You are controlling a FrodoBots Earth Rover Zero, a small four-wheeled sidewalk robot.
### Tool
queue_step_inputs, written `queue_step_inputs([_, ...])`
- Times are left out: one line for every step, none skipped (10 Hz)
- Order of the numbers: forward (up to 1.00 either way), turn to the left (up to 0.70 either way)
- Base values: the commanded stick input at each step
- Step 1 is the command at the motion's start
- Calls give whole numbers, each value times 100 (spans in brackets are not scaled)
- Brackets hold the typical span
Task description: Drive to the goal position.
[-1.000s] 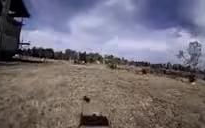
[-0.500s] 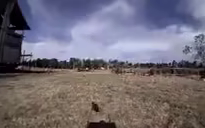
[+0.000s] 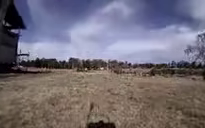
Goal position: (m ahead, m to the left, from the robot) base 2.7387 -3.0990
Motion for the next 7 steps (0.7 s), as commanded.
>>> queue_step_inputs([0, 45])
queue_step_inputs([0, 45])
queue_step_inputs([0, 45])
queue_step_inputs([0, 45])
queue_step_inputs([0, 45])
queue_step_inputs([0, 45])
queue_step_inputs([0, 45])
